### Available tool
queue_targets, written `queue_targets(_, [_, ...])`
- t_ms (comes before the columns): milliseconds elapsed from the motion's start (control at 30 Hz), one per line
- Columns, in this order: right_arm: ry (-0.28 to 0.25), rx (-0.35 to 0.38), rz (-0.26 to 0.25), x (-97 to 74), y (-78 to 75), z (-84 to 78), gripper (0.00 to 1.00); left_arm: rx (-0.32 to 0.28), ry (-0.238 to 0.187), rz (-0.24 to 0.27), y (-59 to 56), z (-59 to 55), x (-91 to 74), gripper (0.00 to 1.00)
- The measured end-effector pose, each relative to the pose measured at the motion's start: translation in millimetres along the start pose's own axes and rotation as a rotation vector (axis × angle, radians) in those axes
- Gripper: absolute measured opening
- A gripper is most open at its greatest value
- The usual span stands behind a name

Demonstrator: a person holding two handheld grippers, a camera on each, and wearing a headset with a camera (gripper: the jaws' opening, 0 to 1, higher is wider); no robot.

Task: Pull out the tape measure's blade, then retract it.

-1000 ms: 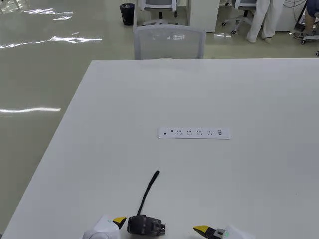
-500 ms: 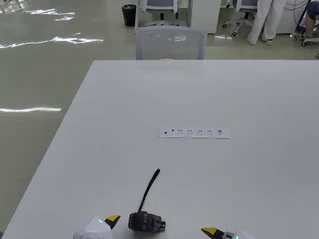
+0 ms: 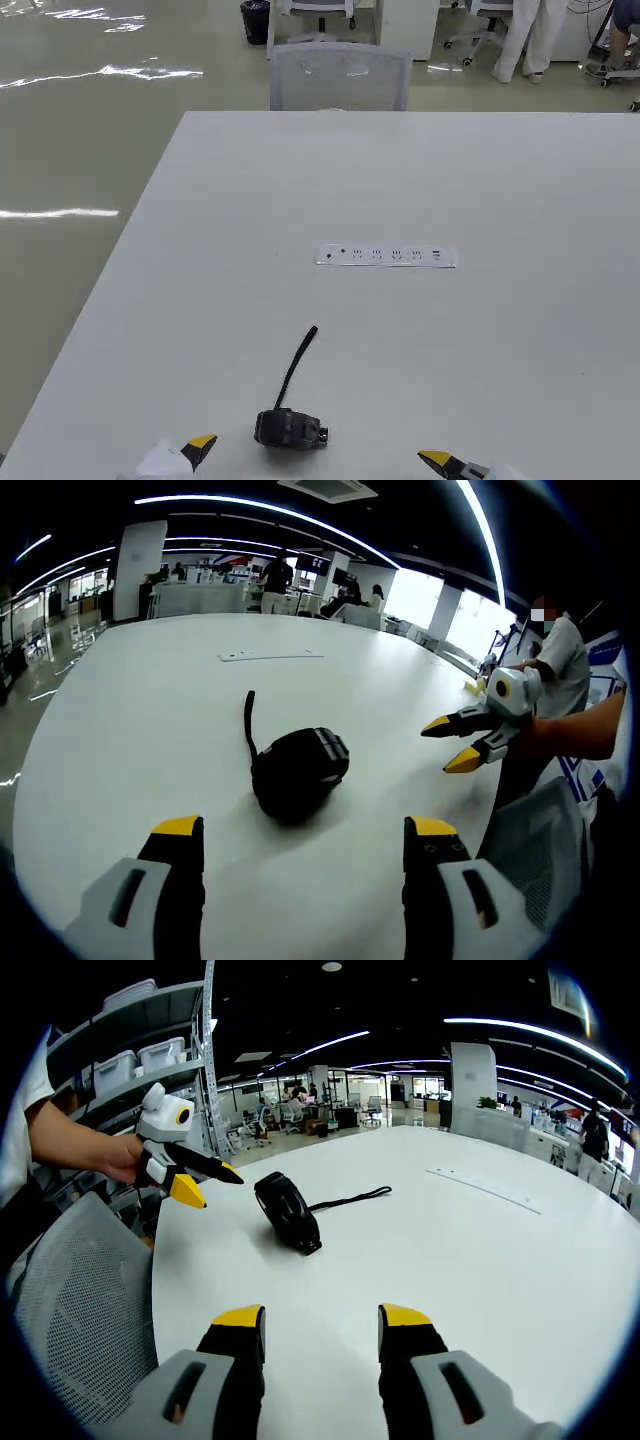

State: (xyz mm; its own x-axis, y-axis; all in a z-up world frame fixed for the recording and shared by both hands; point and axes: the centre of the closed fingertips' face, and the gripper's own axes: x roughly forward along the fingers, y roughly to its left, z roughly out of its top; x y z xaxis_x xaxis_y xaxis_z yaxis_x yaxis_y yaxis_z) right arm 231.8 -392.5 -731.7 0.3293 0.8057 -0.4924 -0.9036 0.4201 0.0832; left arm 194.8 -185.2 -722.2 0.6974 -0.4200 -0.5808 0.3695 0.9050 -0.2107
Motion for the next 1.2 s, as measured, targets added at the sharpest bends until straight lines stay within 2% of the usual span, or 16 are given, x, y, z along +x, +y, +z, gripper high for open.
queue_targets(600, [-0.031, 0.001, -0.044, -25.6, -1.8, 9.7, 0.47, -0.019, -0.019, -0.001, 5.1, -7.1, -21.3, 0.80])
queue_targets(1200, [-0.035, 0.010, -0.083, -46.0, -5.0, 4.1, 0.48, -0.042, -0.036, -0.001, 9.1, -16.5, -35.6, 0.81])
